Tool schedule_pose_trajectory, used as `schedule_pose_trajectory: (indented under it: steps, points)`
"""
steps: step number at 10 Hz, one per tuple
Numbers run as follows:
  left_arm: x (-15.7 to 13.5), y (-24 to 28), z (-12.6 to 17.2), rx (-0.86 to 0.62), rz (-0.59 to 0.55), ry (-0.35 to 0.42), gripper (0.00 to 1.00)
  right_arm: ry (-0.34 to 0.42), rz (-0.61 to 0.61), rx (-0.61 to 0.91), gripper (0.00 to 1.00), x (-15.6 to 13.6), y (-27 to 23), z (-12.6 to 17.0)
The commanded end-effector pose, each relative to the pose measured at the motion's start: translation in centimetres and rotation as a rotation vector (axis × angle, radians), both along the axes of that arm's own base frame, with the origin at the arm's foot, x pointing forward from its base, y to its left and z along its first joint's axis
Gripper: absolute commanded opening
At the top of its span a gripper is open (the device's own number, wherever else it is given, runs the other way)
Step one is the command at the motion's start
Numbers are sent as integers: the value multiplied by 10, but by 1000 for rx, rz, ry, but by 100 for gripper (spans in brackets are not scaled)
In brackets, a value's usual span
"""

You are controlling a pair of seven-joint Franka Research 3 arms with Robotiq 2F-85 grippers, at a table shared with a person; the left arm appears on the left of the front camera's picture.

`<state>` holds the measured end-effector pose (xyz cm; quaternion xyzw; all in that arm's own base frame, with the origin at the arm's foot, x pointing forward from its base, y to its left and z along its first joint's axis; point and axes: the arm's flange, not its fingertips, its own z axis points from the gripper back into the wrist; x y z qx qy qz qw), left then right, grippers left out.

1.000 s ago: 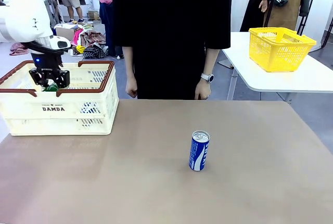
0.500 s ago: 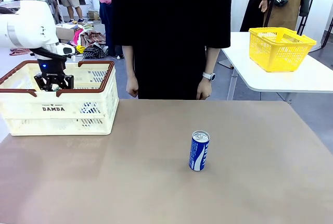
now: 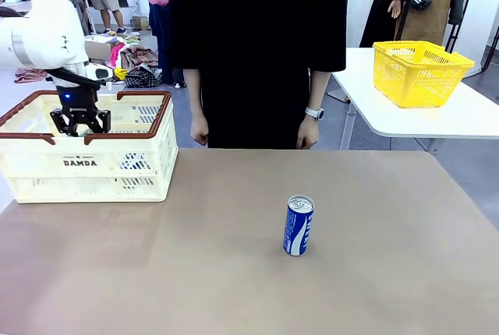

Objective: Place the drinks into the Shopping basket.
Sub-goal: Pick up one drink and place it into the Shopping basket.

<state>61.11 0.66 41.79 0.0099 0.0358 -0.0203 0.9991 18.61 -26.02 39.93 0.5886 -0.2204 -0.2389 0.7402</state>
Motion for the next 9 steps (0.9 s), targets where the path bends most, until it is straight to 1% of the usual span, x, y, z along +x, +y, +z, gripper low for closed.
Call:
schedule_pose_trajectory:
  steps: [1,6,7,8,9]
  points:
    - [5,1,6,33,2,8,100,-11,1,-2,100,0,0,2]
    - [0,2,12,12,0,-22,100,-11,1,-2,100,0,0,2]
    - [-2,3,14,-4,-14,-25,100,-11,1,-2,100,0,0,2]
    - [-6,3,17,-26,-60,-15,100,-11,1,-2,100,0,0,2]
    - [-14,9,29,-111,-139,-20,100,-11,1,-2,100,0,0,2]
